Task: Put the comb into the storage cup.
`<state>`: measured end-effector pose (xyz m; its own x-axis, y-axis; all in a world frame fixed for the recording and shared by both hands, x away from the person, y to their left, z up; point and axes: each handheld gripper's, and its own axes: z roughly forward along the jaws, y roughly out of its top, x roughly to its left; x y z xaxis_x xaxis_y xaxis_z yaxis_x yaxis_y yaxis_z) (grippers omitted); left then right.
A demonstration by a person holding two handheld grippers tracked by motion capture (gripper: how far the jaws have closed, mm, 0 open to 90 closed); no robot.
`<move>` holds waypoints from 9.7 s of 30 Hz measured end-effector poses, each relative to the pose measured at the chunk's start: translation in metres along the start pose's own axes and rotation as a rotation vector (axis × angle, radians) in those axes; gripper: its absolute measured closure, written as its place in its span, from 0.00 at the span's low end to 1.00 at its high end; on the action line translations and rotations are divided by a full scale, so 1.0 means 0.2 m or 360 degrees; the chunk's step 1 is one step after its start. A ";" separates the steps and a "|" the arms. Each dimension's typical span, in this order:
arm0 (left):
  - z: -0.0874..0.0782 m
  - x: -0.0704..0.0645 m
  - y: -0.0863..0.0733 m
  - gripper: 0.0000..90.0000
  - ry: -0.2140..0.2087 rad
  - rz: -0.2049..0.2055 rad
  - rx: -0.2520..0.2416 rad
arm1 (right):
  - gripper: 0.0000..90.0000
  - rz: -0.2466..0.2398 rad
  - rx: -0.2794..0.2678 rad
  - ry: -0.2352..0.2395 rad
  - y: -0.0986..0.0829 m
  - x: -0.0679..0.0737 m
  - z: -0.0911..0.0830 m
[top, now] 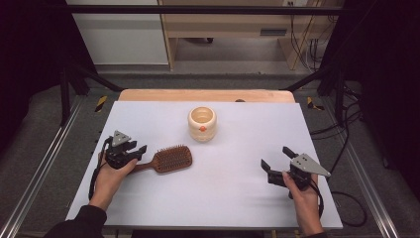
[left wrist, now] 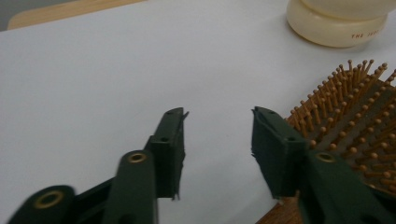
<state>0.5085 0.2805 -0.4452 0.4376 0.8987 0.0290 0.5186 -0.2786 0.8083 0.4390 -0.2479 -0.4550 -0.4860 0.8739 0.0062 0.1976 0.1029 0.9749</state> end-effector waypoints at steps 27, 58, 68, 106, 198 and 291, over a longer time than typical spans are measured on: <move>0.07 -0.02 -0.06 1.00 -0.0133 0.0075 0.0270 | 0.09 -0.0008 0.0027 0.0008 0.00 0.00 0.01; 0.00 -0.11 -0.11 1.00 -0.0276 0.0170 0.0441 | 0.09 -0.0012 0.0042 0.0019 -0.01 0.01 0.01; -0.02 -0.15 -0.11 1.00 -0.0317 0.0172 0.0470 | 0.09 -0.0009 0.0047 0.0026 -0.01 0.01 0.01; -0.05 -0.21 -0.06 1.00 -0.0353 0.0179 0.0484 | 0.09 -0.0004 0.0052 0.0029 -0.01 0.01 0.02; 0.08 -0.37 0.06 0.69 -0.0177 0.0193 0.0961 | 0.08 -0.0030 0.0049 0.0072 0.00 0.01 0.02; -0.23 -0.32 -0.14 0.81 -0.0127 0.0274 -0.0292 | 0.08 0.0149 0.0158 0.0164 0.05 0.22 0.10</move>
<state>0.4327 0.2470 -0.4429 0.5682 0.8118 0.1347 0.2929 -0.3525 0.8888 0.4354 -0.1989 -0.4499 -0.5452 0.8291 0.1238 0.3268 0.0742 0.9422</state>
